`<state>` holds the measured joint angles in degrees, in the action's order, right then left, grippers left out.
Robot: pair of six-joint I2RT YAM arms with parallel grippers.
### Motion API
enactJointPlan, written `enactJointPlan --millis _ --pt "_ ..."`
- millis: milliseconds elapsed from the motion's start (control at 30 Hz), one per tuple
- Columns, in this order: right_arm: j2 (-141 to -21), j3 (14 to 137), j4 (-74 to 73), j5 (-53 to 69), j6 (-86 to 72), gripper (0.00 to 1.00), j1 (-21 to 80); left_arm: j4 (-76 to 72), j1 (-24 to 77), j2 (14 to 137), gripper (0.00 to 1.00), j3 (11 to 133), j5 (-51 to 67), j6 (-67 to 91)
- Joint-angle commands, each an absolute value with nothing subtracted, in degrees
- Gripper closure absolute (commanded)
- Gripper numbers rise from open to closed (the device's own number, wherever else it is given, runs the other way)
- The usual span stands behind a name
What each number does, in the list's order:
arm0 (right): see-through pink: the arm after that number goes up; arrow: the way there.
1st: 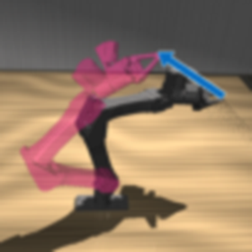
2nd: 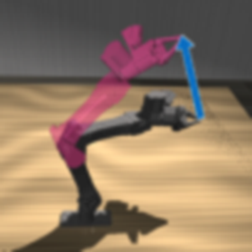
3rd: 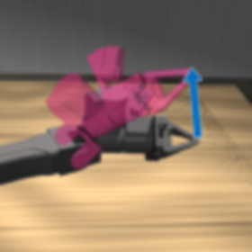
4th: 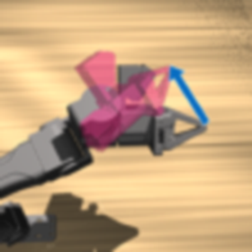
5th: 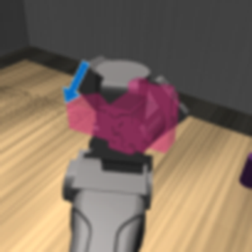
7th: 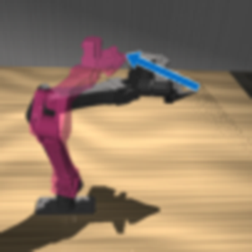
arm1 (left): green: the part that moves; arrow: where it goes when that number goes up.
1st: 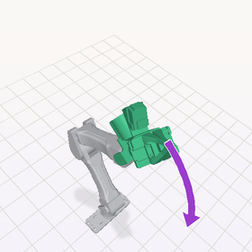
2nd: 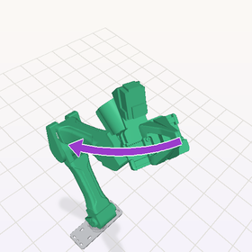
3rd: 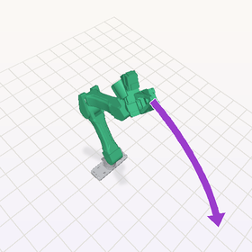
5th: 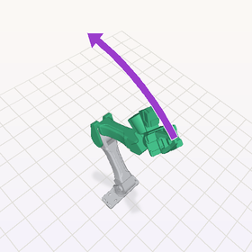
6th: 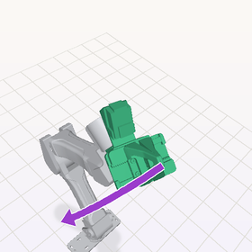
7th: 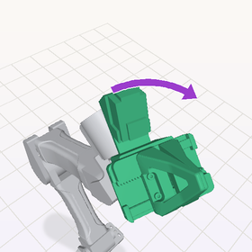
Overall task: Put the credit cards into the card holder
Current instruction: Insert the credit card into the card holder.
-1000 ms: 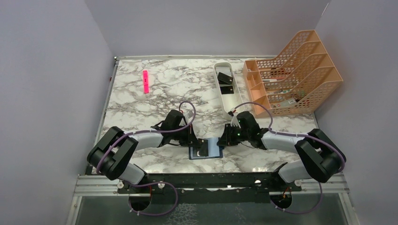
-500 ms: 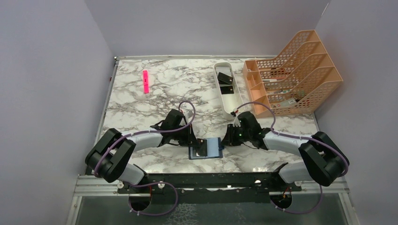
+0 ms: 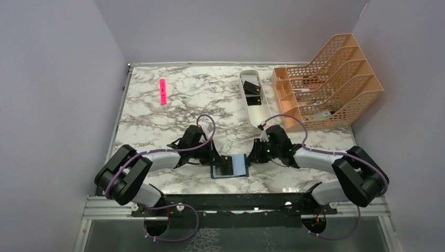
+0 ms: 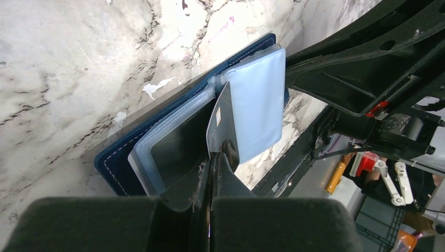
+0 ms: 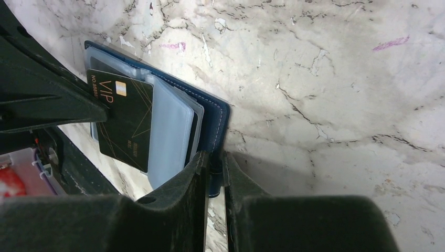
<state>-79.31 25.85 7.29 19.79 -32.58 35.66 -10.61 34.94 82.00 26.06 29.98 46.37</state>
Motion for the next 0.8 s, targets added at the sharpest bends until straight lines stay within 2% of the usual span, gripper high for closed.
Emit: enactJointPlan --millis 0,600,767 --pt "-80.8 24.0 8.0 20.7 -33.0 0.81 35.9 -15.4 35.6 83.0 1.00 23.9 30.1 48.5" --pt "-81.4 23.3 9.4 21.4 -33.1 0.83 35.9 -19.3 36.4 83.6 1.00 24.2 32.4 46.0" --pt "-81.0 23.2 9.0 21.2 -33.1 0.83 35.9 -16.8 36.4 84.7 1.00 23.7 30.5 49.7"
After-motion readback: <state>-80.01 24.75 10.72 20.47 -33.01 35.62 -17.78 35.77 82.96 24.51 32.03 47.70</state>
